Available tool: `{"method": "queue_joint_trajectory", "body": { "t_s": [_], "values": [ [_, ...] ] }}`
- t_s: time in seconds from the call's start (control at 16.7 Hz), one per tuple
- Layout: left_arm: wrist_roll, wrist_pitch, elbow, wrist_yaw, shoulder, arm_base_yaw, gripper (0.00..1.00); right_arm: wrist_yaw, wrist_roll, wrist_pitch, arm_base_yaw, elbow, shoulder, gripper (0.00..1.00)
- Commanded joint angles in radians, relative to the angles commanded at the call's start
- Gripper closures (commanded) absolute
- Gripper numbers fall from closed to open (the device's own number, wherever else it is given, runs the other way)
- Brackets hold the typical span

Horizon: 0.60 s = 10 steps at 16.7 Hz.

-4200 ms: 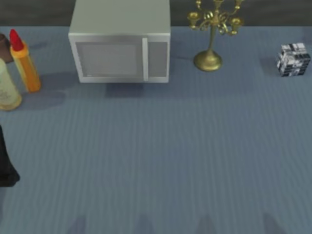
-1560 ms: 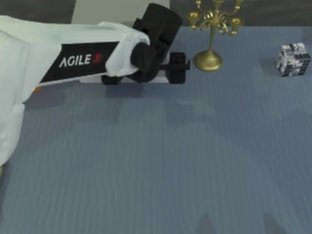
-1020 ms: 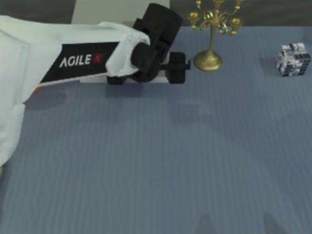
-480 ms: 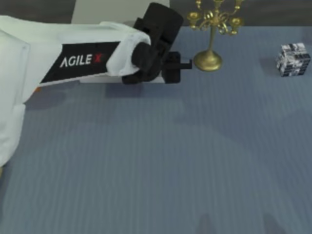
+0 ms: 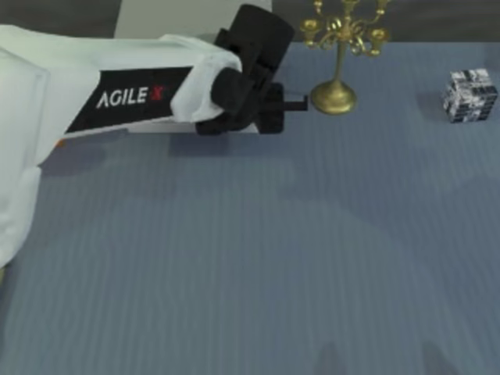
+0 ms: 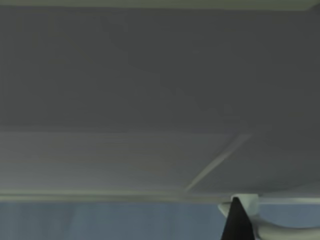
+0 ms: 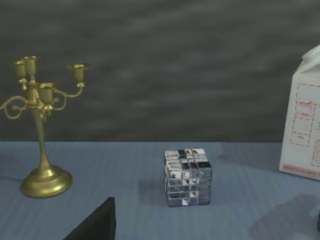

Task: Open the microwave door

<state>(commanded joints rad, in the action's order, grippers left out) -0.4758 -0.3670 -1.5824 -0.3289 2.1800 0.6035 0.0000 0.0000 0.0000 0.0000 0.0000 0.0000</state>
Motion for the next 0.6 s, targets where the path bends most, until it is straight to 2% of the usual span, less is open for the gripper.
{"method": "queue_joint_trajectory", "body": {
  "t_s": [0.6],
  "values": [
    [-0.025, 0.049, 0.087, -0.037, -0.06, -0.003, 1.0, 0.0, 0.0, 0.0, 0.0, 0.0, 0.0, 0.0]
  ]
}}
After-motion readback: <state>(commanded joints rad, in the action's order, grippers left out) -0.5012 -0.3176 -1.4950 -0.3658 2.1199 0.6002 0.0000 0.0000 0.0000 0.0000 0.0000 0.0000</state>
